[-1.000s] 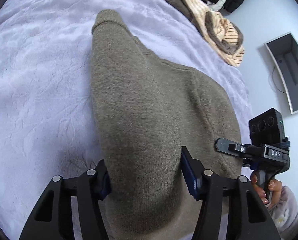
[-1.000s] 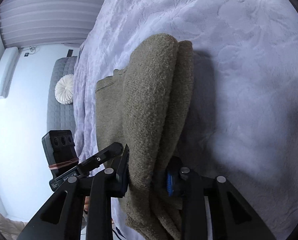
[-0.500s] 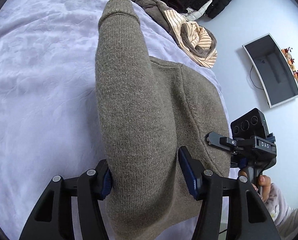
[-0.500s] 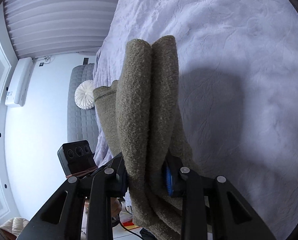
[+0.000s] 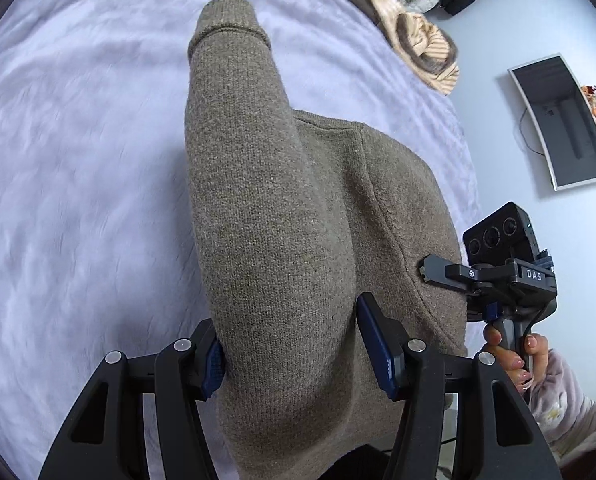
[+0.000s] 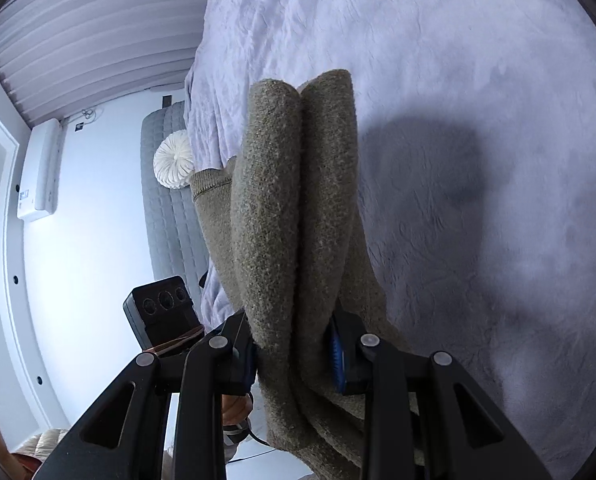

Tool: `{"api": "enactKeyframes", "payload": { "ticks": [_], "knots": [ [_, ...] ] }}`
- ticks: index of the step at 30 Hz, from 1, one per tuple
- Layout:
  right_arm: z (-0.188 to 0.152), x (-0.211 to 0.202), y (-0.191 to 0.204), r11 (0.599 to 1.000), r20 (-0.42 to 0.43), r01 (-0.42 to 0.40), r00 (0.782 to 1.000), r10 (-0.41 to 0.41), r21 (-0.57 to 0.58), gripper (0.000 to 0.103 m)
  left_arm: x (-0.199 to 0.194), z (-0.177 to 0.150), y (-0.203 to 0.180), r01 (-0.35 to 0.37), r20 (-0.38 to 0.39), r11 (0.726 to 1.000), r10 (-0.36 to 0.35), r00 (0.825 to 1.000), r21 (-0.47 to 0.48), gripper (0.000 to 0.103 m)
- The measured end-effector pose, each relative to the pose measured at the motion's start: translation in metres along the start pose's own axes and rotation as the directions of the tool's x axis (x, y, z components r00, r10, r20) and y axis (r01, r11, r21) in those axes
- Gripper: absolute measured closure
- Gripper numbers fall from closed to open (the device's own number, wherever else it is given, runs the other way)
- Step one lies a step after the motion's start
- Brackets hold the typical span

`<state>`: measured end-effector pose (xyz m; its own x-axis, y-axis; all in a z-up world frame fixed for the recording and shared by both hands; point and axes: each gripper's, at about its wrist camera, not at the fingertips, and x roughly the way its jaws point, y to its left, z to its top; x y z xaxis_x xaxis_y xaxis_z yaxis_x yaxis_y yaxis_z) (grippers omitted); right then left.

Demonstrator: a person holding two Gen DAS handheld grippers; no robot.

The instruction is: Fold small clothes

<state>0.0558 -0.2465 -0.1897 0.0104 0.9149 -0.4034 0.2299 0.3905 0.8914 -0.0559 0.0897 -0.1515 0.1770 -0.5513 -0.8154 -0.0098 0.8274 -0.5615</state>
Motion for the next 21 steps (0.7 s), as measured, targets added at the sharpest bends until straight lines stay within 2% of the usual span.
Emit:
{"api": "enactKeyframes", "payload": {
  "ticks": [2,5,7,8,10,11,13,16,18,19,20,21],
  "knots": [
    [0.002,0.011,-0.002,0.999,-0.006,0.05,0.999,-0.05,-0.004,0.072,0.012,-0.008,0.011,-0.045,-0.016,0.999,0.045,0.999,-0.01,0.043],
    [0.014,0.015,-0.005,0.976,0.013,0.209,0.978,-0.209,-0.067,0.072,0.023,-0.018,0.028,-0.183,-0.015,0.983,0.183,0.983,-0.005,0.043],
    [0.02,0.009,-0.005,0.937,0.056,0.335,0.942,-0.33,-0.1,0.069,0.022,-0.021,0.038,-0.238,0.0,0.971,0.238,0.971,-0.01,0.043],
    [0.024,0.004,-0.005,0.912,0.076,0.399,0.916,-0.394,-0.092,0.067,0.019,-0.022,0.042,-0.246,0.007,0.969,0.247,0.969,-0.023,0.043],
    [0.032,-0.008,-0.005,0.888,0.107,0.455,0.888,-0.446,-0.072,0.057,0.009,-0.025,0.05,-0.256,0.026,0.965,0.258,0.966,-0.051,0.042],
    [0.031,-0.014,-0.003,0.892,0.124,0.448,0.89,-0.438,-0.065,0.054,0.006,-0.026,0.053,-0.267,0.032,0.962,0.269,0.963,-0.057,0.042],
    [0.024,-0.02,0.001,0.913,0.129,0.405,0.909,-0.396,-0.053,0.054,-0.001,-0.028,0.058,-0.287,0.041,0.956,0.29,0.956,-0.067,0.042],
    [0.009,-0.02,0.002,0.937,0.112,0.344,0.935,-0.336,-0.066,0.054,-0.001,-0.024,0.059,-0.283,0.048,0.956,0.287,0.957,-0.08,0.042],
    [0.003,-0.006,0.0,0.928,0.076,0.365,0.93,-0.359,-0.073,0.054,-0.001,-0.027,0.06,-0.288,0.048,0.955,0.292,0.955,-0.074,0.042],
    [0.002,0.003,-0.001,0.914,0.052,0.398,0.917,-0.395,-0.082,0.057,0.002,-0.027,0.057,-0.296,0.046,0.953,0.299,0.953,-0.071,0.042],
    [-0.011,0.008,-0.003,0.886,0.051,0.448,0.894,-0.445,-0.118,0.083,0.006,-0.026,0.054,-0.304,0.04,0.95,0.307,0.951,-0.068,0.042],
    [-0.015,0.012,0.002,0.844,0.063,0.51,0.86,-0.507,-0.166,0.095,0.009,-0.027,0.052,-0.312,0.036,0.948,0.314,0.949,-0.063,0.042]
  ]
}}
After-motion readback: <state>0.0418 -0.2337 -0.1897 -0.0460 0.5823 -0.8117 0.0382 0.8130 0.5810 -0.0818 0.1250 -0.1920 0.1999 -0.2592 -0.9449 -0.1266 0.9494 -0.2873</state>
